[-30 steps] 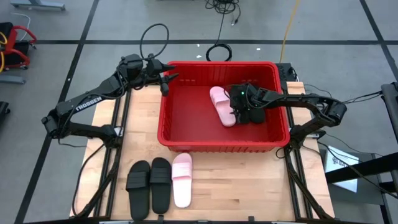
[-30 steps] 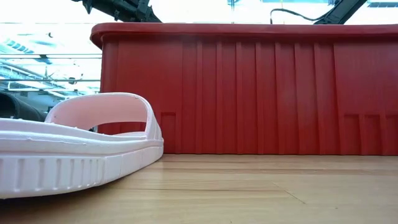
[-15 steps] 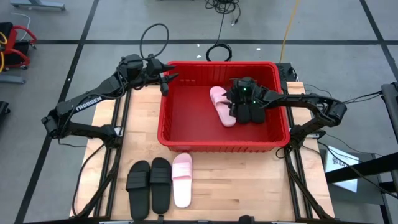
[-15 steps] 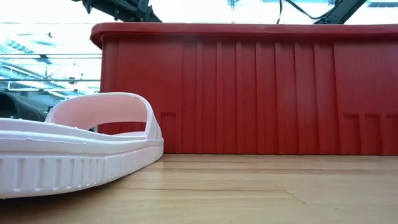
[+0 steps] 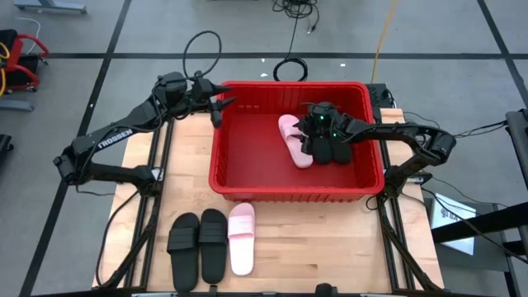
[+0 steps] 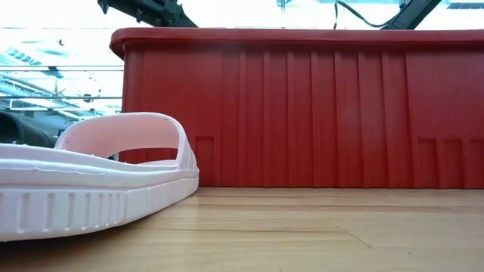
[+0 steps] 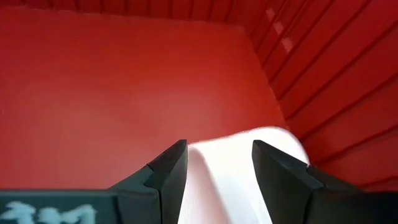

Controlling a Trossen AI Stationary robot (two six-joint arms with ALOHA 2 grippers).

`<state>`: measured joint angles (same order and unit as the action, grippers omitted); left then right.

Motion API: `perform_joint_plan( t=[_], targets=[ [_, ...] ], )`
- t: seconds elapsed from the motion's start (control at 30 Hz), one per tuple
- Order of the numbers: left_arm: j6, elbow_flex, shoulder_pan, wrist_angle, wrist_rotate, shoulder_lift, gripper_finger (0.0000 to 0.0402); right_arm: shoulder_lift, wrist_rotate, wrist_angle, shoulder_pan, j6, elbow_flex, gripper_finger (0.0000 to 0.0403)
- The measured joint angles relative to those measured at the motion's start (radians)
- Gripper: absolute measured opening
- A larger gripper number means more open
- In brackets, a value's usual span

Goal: Pick and place slides into bin
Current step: Put the pink slide into the red bin

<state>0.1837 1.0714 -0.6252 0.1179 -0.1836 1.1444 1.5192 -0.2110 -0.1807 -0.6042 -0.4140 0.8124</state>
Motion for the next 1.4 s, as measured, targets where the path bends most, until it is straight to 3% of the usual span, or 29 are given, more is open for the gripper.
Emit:
perform_joint_plan(
  t=[0.37, 0.53, 0.73, 0.97, 1.4],
  targets=[
    [0.050, 0.000, 0.104, 0.109, 0.022, -0.079, 0.0175, -0.092, 0.014, -0.028, 0.000, 0.001, -0.001, 0.0171],
    [0.051, 0.000, 0.168, 0.182, 0.124, -0.079, 0.0175, -0.180, 0.082, -0.018, -0.001, 0.002, -0.001, 0.0171],
    [0.060, 0.000, 0.269, 0.250, 0.190, -0.077, 0.0175, -0.282, 0.082, 0.017, 0.002, 0.035, -0.001, 0.0171],
    [0.065, 0.000, 0.432, 0.320, 0.342, -0.079, 0.0175, -0.373, 0.077, 0.079, 0.020, 0.154, -0.001, 0.0171],
    [-0.070, 0.000, 0.780, 0.431, 0.633, -0.063, 0.0175, -0.478, 0.075, 0.133, 0.230, 0.265, -0.001, 0.0171]
  ],
)
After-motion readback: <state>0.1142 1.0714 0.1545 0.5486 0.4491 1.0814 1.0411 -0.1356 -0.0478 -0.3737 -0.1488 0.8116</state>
